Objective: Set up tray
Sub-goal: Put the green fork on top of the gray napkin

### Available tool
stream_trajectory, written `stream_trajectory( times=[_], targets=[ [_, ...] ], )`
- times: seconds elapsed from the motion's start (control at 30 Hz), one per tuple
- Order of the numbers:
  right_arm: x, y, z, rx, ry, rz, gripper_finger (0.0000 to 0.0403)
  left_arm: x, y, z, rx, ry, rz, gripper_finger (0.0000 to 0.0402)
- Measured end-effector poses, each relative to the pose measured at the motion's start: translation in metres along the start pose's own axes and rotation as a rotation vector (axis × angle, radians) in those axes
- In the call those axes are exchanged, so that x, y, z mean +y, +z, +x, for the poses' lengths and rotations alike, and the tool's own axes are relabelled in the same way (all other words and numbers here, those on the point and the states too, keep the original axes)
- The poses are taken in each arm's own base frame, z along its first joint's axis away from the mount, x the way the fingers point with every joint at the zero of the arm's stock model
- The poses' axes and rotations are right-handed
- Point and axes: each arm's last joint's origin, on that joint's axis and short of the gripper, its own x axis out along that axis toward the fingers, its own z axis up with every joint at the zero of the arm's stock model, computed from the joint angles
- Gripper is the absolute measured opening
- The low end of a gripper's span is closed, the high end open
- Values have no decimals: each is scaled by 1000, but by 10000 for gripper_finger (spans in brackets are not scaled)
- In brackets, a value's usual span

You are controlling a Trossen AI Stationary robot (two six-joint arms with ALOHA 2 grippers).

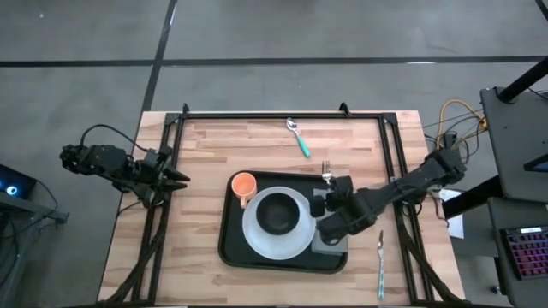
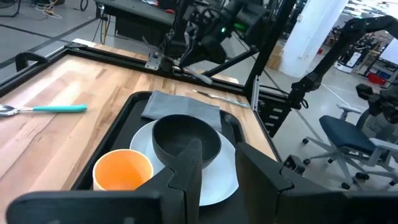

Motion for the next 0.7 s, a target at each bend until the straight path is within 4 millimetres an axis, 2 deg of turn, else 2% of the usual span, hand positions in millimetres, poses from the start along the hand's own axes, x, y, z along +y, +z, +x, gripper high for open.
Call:
stream_trajectory(
  times=[0.3,0.7],
  targets=[
    [13,-33,34,74,-38,35,11,0,0,1,3,1,1,79],
    [25,-65,67,108,-108,100,11,0,0,1,3,1,1,79]
  ],
)
